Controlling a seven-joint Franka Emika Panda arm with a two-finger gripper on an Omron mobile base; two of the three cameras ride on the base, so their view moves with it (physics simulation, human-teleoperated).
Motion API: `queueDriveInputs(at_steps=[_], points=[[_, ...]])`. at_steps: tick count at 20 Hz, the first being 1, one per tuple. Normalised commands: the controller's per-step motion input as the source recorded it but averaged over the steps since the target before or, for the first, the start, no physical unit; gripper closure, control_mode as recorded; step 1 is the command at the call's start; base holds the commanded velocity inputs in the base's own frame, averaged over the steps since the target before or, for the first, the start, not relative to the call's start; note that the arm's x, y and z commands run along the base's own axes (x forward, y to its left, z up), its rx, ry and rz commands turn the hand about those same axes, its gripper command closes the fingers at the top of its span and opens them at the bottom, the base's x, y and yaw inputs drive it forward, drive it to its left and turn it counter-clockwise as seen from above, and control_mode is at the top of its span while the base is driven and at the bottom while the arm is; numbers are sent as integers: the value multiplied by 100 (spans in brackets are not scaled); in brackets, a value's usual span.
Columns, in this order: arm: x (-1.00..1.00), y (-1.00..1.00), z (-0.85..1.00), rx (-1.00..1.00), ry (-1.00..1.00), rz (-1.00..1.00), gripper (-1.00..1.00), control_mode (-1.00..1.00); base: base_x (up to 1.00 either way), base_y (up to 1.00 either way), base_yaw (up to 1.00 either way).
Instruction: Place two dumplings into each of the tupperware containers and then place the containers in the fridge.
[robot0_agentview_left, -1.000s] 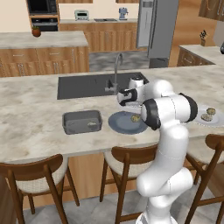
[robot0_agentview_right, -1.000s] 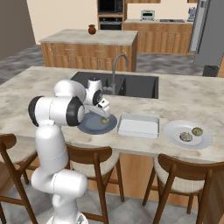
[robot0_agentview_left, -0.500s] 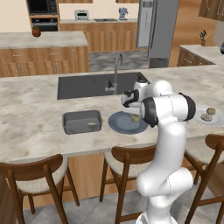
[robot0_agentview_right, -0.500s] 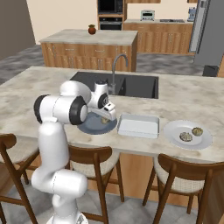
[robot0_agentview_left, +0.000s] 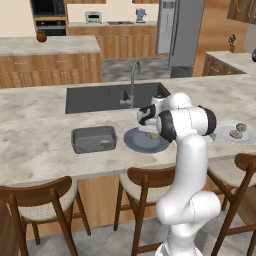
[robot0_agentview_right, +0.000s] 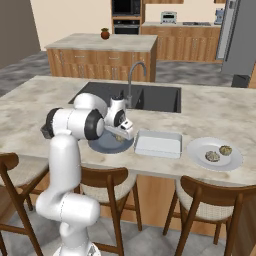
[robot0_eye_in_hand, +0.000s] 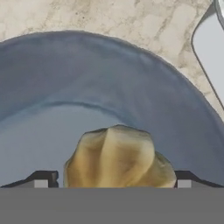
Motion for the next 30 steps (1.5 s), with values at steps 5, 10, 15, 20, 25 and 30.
queueDriveInputs(at_steps=[5, 10, 15, 20, 25, 30], points=[[0, 0, 4, 0, 1, 0, 100, -100, 0, 0, 0], [-8, 27, 67, 1, -1, 2, 100, -100, 0, 0, 0], [-12, 83, 53, 3, 1, 7, 100, -100, 0, 0, 0], [0, 99, 25, 1, 3, 11, 100, -100, 0, 0, 0], [22, 100, 3, 0, 2, 15, 100, -100, 0, 0, 0], [48, 99, 2, 0, 3, 13, 100, -100, 0, 0, 0]])
